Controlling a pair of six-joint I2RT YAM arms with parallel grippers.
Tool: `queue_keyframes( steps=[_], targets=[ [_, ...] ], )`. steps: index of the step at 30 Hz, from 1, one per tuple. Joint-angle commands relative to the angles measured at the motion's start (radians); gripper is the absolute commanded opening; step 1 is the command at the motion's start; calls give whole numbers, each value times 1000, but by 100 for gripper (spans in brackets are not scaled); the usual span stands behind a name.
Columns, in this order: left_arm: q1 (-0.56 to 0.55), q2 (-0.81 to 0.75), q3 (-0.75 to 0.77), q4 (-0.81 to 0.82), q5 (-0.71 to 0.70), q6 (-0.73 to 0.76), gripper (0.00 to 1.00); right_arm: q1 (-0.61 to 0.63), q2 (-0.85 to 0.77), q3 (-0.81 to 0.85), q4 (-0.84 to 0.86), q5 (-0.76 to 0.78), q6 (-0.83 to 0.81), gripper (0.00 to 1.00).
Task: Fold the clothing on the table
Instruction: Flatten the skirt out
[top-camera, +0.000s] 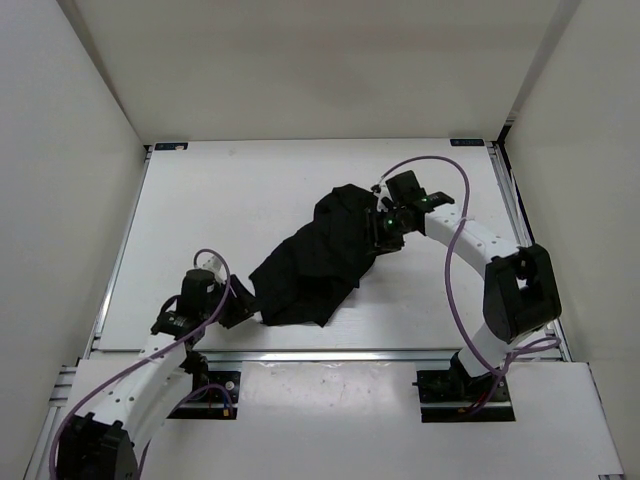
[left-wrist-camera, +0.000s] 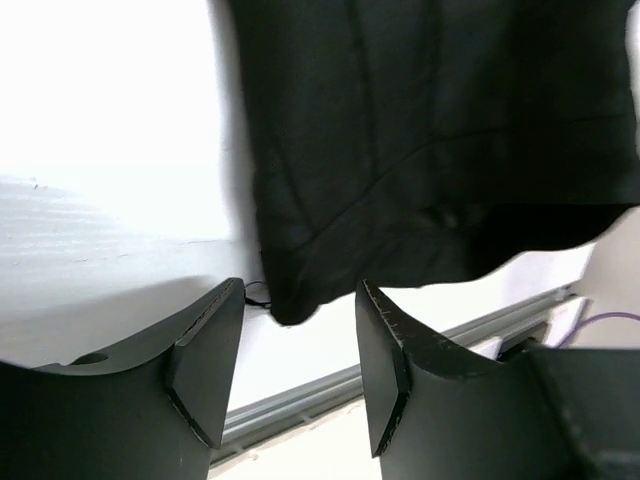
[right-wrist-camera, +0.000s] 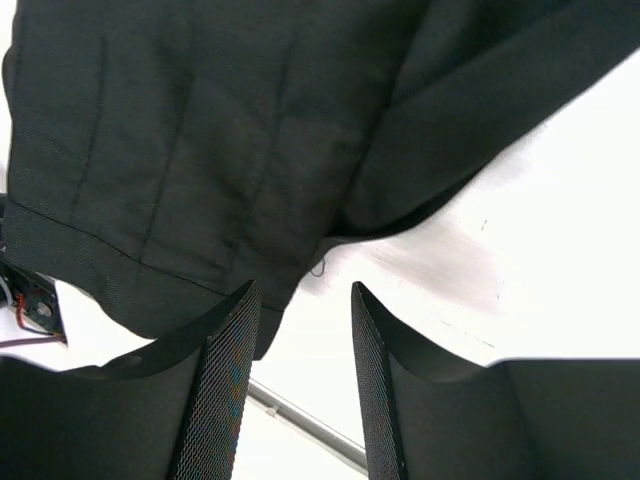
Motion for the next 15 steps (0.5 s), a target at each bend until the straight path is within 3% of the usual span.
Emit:
queue_keyframes(
  steps=[1,5,7,8,9,10,15],
  targets=[
    [-55,33,-27,34,-46,-17,58,-15,-56,-33,28,-42,28,47],
    [-100,97,-78,160,-51,-69,59,-40,-53,-70,51,-102,64,51],
    [-111,134,-89,220,-54,-72,53,-66,-50,-84,65,-137,91,52],
    [-115,158,-89,225,-48,-67,37,-77,-50,-99,77,-171,116,53],
    [-115,180,-80,232,-46,-58,9,-87,-50,-119,98,-200,140,53],
    [-125,186,-82,228,-49,-49,0,-92,-53,-134,105,-215,171,54],
    [-122,194,-56,210,-63,-27,0,-124,-44,-195,172,-306,275,53]
  ],
)
